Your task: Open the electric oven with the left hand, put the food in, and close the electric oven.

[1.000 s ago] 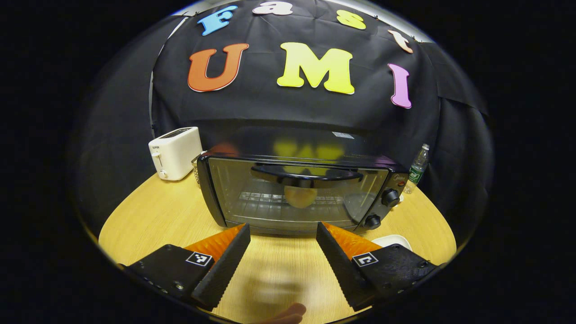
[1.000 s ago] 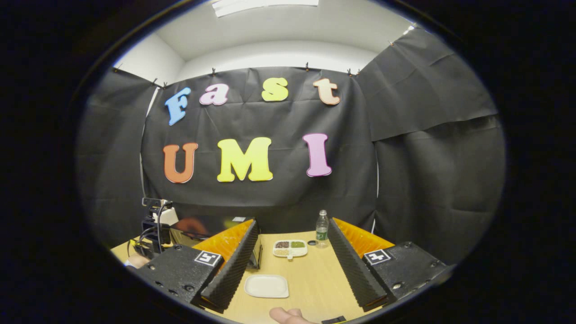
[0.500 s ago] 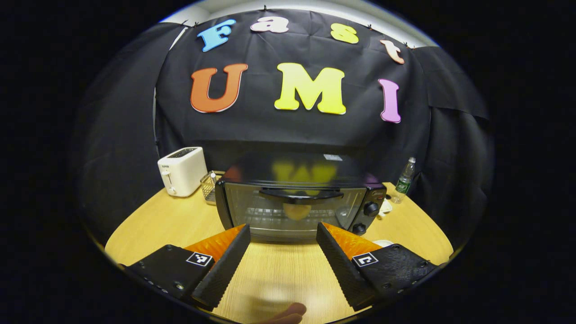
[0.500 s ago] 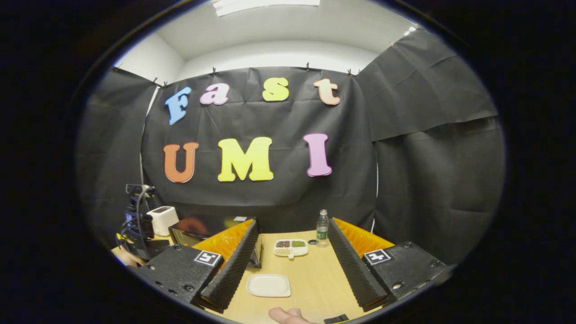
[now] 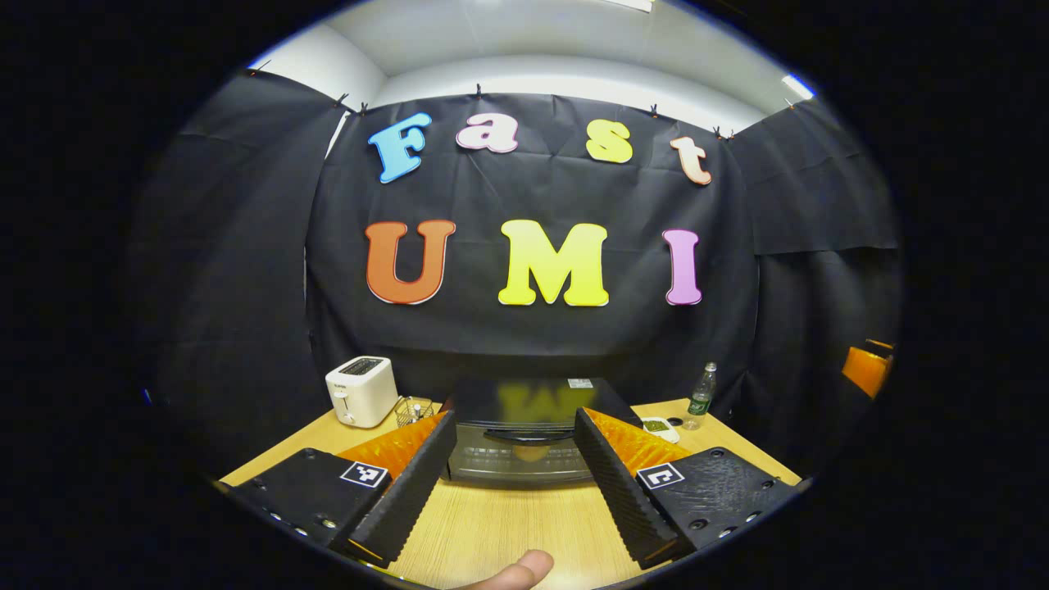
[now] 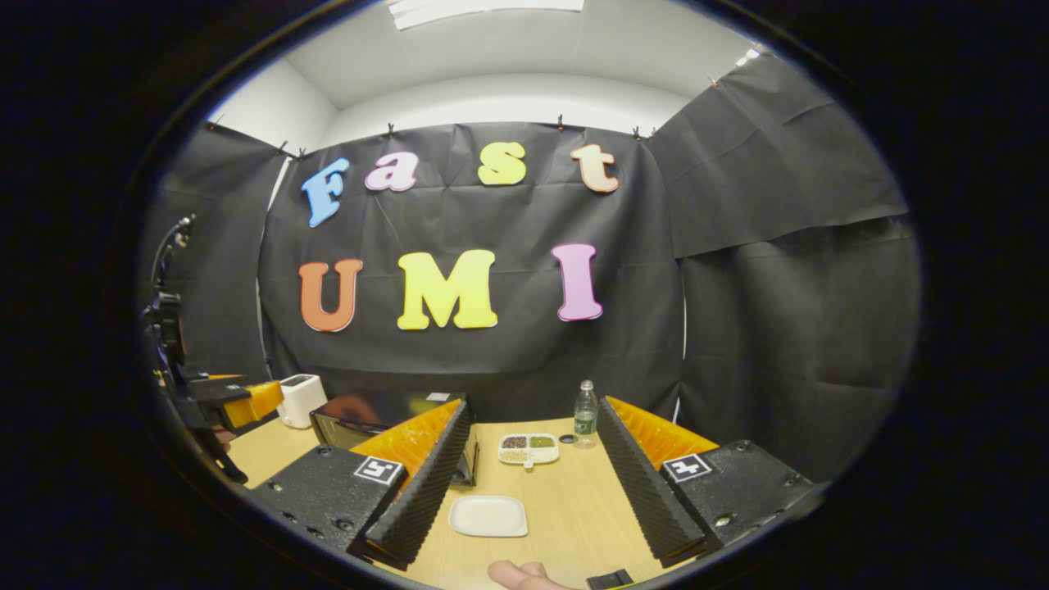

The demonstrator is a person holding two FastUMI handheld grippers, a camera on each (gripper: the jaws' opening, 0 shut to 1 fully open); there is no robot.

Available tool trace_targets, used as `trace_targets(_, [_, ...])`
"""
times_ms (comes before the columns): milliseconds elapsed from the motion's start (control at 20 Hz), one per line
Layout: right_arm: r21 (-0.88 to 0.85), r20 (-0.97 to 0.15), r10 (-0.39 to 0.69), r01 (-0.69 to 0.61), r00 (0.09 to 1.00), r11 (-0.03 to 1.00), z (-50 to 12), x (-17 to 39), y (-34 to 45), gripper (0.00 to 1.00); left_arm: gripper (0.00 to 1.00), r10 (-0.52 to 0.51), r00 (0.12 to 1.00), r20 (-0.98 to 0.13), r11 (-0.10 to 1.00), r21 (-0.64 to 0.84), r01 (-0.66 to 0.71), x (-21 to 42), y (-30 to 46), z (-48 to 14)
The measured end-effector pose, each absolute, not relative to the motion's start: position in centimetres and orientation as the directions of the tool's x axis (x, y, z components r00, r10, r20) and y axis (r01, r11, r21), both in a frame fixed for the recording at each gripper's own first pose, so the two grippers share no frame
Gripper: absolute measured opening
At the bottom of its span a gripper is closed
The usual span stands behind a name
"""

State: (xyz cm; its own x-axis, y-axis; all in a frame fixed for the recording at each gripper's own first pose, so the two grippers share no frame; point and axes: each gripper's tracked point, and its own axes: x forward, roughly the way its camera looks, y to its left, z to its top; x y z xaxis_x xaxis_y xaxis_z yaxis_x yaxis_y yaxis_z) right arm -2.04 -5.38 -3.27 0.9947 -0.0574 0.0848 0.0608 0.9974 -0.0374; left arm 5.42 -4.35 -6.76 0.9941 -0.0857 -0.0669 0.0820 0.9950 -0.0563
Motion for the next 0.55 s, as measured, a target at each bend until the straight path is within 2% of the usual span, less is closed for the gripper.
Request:
trace_targets(250, [-0.051,0.112,-0.064,0.07,0.992,0.996,-2.5,-3.3,-5.7,0.94,0.94,-0.104,0.995,0.012,0.994,-0.043,0.104,1.7,-4.4,-3.4])
trace_targets(300, [-0.055,0.118,-0.059,0.066,0.991,0.996,-2.3,-3.5,-5.5,1.0,0.94,-0.113,0.993,0.022,0.993,-0.037,0.113,1.1,-4.6,-3.1])
trace_targets(350, [-0.061,0.122,-0.056,0.064,0.991,0.996,-2.2,-3.6,-5.4,0.94,0.94,-0.118,0.993,0.028,0.992,-0.038,0.119,0.4,-4.6,-3.0])
trace_targets(500, [-0.061,0.127,-0.053,0.061,0.99,0.996,-2.1,-3.8,-5.4,0.94,0.94,-0.112,0.993,0.049,0.993,-0.036,0.113,-0.9,-4.1,-2.6])
trace_targets(550, [-0.055,0.126,-0.051,0.058,0.991,0.997,-2.2,-3.9,-5.3,1.0,0.94,-0.104,0.993,0.053,0.994,-0.039,0.106,-1.1,-3.9,-2.6])
